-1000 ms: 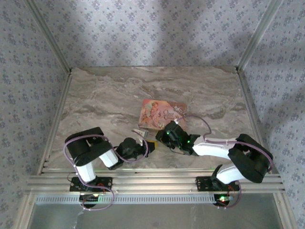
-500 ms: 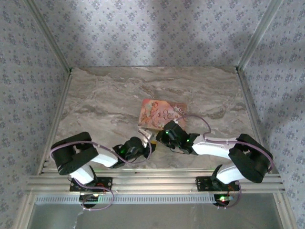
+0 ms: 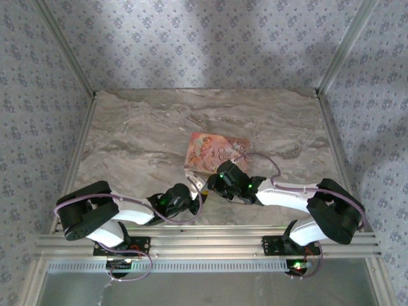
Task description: Unlock a padlock with a key
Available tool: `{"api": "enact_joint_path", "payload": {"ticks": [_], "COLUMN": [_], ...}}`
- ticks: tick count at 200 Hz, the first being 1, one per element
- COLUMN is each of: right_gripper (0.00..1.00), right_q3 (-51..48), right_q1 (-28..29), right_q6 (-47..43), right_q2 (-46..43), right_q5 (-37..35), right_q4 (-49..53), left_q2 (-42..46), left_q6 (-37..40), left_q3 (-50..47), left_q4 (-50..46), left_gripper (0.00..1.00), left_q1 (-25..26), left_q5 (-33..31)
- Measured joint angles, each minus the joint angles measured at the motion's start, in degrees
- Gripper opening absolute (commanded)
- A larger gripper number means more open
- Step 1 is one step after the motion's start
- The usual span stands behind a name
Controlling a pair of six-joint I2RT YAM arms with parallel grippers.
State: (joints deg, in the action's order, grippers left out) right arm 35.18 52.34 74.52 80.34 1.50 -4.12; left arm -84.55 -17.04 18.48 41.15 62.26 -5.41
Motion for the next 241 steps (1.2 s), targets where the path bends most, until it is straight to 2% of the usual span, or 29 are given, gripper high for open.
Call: {"api": "enact_joint_path", "payload": {"ticks": [42,68,127,191,241], "right_gripper": [0.65,0.64,0.61,0.55,0.45], "right_q3": [0.0,0.0,0.0,0.0,0.3], "right_q1": [0.6,0.5,2.0,2.8,2.7], "right_q6": [0.5,0.5,0.6,1.5,2.5], "right_q2": [-5.6,-8.0,-7.0,-2.1,0.0], "right_q5": [-1.0,-2.0,-2.9,-4.3,-4.3], "right_q4": [4.5,6.8,7.1,3.9,2.2], "left_q2": [-0.3,-0.2,2.6,2.8,2.8], "left_q6": [-1.5,-1.4,0.0,0.0,0.1], "left_q3": [0.0,0.0,0.8,0.8,0.8], "left_q4": [0.3,-0.7,-5.1,-5.1,-4.9], "left_gripper": [0.00,0.00,0.00,0.00,0.00], "left_q1": [0.0,0.0,1.1,2.5,3.4], "left_q5": [-0.2,-1.1,-5.4,-8.0,-9.1]}}
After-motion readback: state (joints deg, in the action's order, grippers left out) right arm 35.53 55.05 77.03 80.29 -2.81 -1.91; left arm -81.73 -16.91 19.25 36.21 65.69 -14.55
